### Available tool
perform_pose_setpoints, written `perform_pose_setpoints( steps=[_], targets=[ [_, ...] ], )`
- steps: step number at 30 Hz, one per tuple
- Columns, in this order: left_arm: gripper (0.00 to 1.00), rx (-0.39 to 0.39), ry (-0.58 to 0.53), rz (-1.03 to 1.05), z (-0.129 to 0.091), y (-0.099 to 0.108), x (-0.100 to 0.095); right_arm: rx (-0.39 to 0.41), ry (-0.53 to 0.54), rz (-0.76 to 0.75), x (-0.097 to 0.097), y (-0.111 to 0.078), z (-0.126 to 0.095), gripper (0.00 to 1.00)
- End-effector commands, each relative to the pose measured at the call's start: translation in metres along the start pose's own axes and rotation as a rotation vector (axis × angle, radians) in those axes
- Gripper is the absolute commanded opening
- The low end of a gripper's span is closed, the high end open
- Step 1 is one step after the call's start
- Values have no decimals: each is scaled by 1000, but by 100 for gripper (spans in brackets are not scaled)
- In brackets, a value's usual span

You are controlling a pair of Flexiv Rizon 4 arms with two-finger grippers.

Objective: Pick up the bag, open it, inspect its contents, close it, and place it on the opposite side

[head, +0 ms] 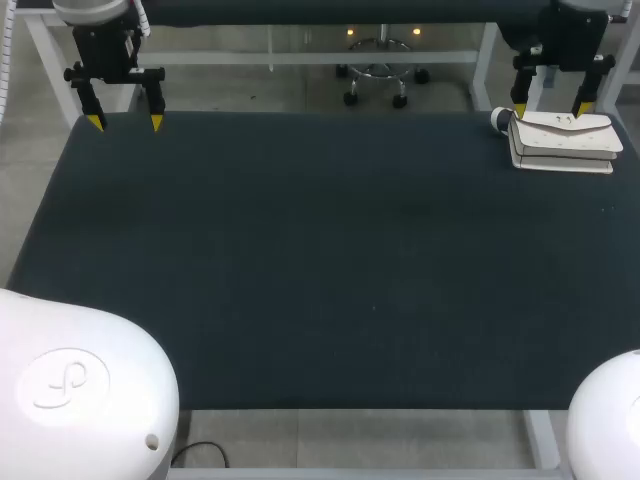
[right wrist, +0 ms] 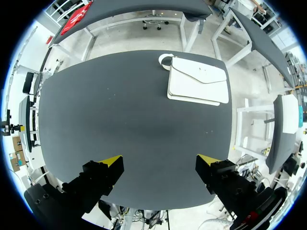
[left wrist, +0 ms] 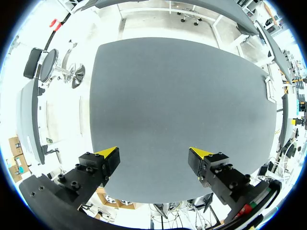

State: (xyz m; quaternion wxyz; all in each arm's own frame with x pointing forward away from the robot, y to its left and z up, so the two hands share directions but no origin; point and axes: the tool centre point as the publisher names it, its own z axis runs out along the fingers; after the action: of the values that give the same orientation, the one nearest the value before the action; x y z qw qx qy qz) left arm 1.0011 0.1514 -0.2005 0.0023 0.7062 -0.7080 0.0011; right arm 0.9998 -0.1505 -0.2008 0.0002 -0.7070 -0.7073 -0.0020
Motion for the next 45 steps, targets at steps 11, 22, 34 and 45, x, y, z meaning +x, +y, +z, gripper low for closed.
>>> perform_pose_setpoints(
  steps=[11,22,34,45],
  targets=[
    [100,0,-2,-1,0,0,1,2,-2,0,0,0,0,100],
    [100,143,45,266,-2,8,16,24,28,10,-12,5,7,100],
    [100,314,152,696,18,19,38,50,101,90,-70,20,24,100],
    [100,482,209,1080,32,29,67,45,167,159,-107,34,45,100]
  ],
)
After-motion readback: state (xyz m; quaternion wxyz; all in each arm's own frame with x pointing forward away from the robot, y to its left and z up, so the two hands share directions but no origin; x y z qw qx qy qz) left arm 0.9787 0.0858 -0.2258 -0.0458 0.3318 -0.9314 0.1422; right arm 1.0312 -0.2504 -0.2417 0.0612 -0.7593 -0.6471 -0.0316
